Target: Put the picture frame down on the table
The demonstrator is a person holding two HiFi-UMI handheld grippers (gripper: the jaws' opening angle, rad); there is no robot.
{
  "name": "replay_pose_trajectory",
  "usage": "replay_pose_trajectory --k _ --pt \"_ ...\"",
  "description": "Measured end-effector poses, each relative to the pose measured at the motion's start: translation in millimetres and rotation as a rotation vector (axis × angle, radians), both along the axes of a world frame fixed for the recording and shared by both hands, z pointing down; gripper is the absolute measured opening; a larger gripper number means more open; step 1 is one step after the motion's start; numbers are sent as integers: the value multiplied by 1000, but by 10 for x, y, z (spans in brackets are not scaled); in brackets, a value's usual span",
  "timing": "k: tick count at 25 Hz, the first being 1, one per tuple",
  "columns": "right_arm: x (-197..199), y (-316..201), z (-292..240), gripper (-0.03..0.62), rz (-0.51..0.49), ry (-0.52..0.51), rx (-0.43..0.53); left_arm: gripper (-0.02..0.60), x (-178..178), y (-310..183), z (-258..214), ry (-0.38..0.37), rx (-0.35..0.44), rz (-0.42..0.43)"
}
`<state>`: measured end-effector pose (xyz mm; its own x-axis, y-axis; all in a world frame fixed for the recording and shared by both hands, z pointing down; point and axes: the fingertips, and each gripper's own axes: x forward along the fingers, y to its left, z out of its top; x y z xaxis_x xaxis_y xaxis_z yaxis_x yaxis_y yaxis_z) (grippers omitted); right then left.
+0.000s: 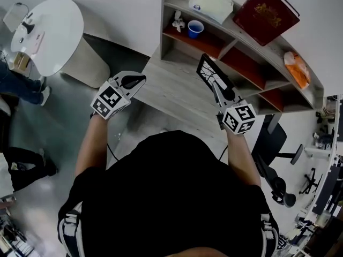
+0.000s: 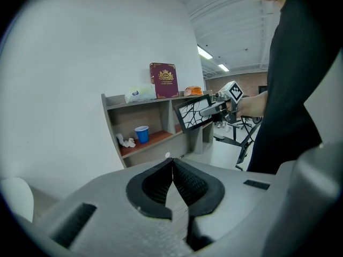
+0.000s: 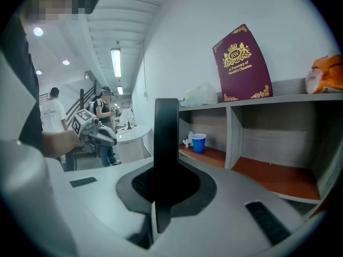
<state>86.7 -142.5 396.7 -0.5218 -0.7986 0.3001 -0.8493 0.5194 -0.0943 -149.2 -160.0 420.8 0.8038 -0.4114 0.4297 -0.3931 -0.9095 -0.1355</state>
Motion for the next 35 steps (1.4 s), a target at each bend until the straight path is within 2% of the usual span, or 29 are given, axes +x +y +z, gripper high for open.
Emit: replay_pose_trajectory --k 17,26,31,35 --pt "-199 -122 104 16 -46 -40 -46 17 -273 59 117 -17 -23 -76" --pt "-203 -282 261 17 -90 -4 -60 17 -198 -56 229 -11 -43 -123" --pt "-331 -479 251 17 -143 -1 -35 17 -131 -232 134 33 -6 -180" --pt "-416 -617 239 17 -190 40 -8 17 -77 -347 47 66 23 -223"
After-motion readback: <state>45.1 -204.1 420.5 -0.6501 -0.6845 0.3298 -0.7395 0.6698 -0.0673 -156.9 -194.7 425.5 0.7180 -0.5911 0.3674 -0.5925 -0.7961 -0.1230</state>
